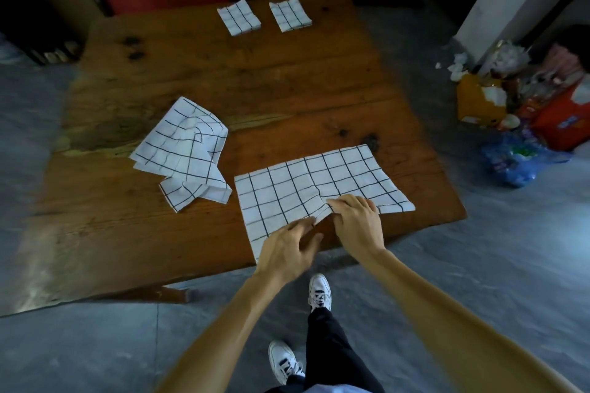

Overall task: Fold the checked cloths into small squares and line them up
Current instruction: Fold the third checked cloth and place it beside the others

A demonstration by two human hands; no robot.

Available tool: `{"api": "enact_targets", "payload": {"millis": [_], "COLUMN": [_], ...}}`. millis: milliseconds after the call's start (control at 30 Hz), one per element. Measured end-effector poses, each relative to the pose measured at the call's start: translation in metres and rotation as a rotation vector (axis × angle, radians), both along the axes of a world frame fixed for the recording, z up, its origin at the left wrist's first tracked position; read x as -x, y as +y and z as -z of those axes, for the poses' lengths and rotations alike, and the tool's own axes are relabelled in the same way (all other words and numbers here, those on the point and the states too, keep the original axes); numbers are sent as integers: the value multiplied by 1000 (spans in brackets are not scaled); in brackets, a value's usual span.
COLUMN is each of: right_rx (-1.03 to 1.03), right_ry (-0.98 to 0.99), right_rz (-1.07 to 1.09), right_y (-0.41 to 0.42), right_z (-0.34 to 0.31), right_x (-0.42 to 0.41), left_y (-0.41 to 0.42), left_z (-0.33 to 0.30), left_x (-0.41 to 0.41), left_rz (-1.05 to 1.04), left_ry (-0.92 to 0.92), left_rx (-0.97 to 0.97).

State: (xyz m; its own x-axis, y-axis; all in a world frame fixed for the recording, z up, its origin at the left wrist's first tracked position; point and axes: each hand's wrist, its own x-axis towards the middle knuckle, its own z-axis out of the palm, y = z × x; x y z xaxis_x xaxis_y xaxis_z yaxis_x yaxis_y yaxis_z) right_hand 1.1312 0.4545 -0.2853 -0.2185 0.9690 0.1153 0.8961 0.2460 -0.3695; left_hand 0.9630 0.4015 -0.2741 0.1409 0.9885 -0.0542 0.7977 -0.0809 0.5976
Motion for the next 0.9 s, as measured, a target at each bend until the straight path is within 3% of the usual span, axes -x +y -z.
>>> {"api": "enact_targets", "payload": {"millis": [200,500,900], "right_rx": [66,280,302], "right_ry": [243,456,624], "right_rz": [5,-89,-143], "right_y": [14,36,83], "right_z": [-60,-154,-168], "right_x": [2,-1,-31], "left_y": [16,52,105], "left_z": [-50,-109,-128], "left_x": [11,18,-5], "left_rz": [-31,27,-69], "left_ry": [-222,5,-53], "left_rx": [127,-239,-463]}}
